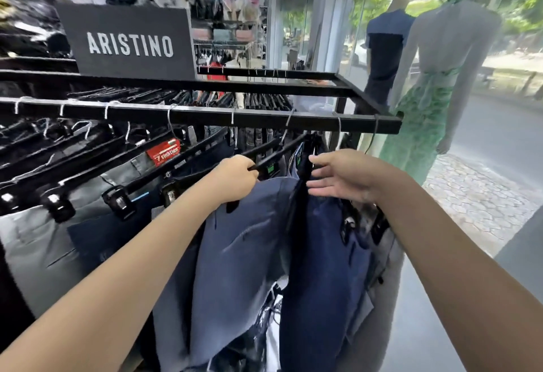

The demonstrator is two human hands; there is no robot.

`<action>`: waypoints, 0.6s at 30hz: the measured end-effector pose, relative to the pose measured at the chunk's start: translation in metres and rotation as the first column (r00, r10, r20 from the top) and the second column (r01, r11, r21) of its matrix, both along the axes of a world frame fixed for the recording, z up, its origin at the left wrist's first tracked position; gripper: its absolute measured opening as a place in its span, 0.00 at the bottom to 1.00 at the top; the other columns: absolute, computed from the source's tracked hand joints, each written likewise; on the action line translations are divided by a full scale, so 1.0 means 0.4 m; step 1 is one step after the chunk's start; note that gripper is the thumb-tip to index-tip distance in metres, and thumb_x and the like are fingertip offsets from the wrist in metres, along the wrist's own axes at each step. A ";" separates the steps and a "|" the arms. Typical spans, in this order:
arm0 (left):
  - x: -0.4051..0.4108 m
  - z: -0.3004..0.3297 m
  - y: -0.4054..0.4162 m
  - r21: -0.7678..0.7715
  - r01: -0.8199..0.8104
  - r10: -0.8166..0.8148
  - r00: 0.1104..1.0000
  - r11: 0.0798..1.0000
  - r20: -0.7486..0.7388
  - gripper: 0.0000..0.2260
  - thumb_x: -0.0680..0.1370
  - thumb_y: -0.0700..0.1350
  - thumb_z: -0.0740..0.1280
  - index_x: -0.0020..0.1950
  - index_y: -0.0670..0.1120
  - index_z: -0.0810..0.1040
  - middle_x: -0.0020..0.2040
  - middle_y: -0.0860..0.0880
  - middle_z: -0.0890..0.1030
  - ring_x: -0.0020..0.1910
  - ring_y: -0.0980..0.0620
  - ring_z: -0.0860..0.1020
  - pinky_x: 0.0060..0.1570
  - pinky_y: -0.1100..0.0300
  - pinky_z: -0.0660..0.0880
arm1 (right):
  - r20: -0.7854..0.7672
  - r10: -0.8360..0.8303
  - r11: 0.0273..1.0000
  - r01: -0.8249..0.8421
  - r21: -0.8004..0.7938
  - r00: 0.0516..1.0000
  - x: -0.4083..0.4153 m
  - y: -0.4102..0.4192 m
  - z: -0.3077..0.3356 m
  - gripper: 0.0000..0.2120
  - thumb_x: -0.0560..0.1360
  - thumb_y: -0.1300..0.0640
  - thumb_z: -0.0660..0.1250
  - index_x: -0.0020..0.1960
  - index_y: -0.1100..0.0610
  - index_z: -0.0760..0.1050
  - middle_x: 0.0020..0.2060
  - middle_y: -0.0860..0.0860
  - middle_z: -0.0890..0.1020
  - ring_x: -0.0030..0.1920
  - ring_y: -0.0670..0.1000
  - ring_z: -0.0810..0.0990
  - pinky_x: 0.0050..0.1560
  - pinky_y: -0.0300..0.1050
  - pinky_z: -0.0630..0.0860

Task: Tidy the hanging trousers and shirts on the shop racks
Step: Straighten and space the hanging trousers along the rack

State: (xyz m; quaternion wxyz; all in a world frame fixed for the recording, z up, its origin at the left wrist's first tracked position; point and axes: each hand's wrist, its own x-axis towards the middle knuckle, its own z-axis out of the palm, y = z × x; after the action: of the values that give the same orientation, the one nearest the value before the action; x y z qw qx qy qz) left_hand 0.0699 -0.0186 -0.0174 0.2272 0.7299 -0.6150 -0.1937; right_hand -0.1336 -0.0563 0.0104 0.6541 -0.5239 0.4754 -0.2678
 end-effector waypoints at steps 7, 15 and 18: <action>-0.055 0.043 -0.083 -0.070 -0.118 0.106 0.982 0.990 -0.155 0.12 0.80 0.42 0.58 0.47 0.34 0.75 0.53 0.39 0.82 0.42 0.45 0.77 0.41 0.54 0.72 | -0.291 0.077 0.975 -0.133 -0.179 0.954 -0.019 0.013 -0.006 0.14 0.82 0.53 0.61 0.65 0.57 0.68 0.69 0.58 0.69 0.67 0.57 0.73 0.65 0.48 0.73; -0.073 -0.108 -0.020 -0.006 -0.206 0.203 0.970 0.979 -0.135 0.09 0.80 0.41 0.59 0.49 0.38 0.77 0.52 0.40 0.82 0.52 0.42 0.79 0.53 0.51 0.75 | -0.649 -0.030 0.848 -0.324 -0.418 0.760 -0.022 0.001 -0.036 0.23 0.80 0.51 0.59 0.69 0.64 0.68 0.65 0.59 0.75 0.64 0.60 0.75 0.63 0.51 0.70; -0.055 -0.167 0.063 0.009 -0.215 0.211 0.951 0.977 -0.227 0.08 0.81 0.39 0.58 0.51 0.39 0.76 0.51 0.45 0.83 0.43 0.54 0.80 0.41 0.63 0.76 | -0.731 -0.054 0.785 -0.424 -0.452 0.680 -0.028 -0.005 -0.054 0.24 0.81 0.53 0.57 0.70 0.69 0.65 0.68 0.64 0.72 0.66 0.63 0.72 0.65 0.54 0.69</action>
State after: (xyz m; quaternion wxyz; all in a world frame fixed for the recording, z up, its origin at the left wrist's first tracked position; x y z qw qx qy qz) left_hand 0.0477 0.0066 -0.0842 0.3212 0.7632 -0.5042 -0.2454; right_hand -0.1446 -0.0582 -0.0111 0.2472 -0.8086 0.5232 -0.1063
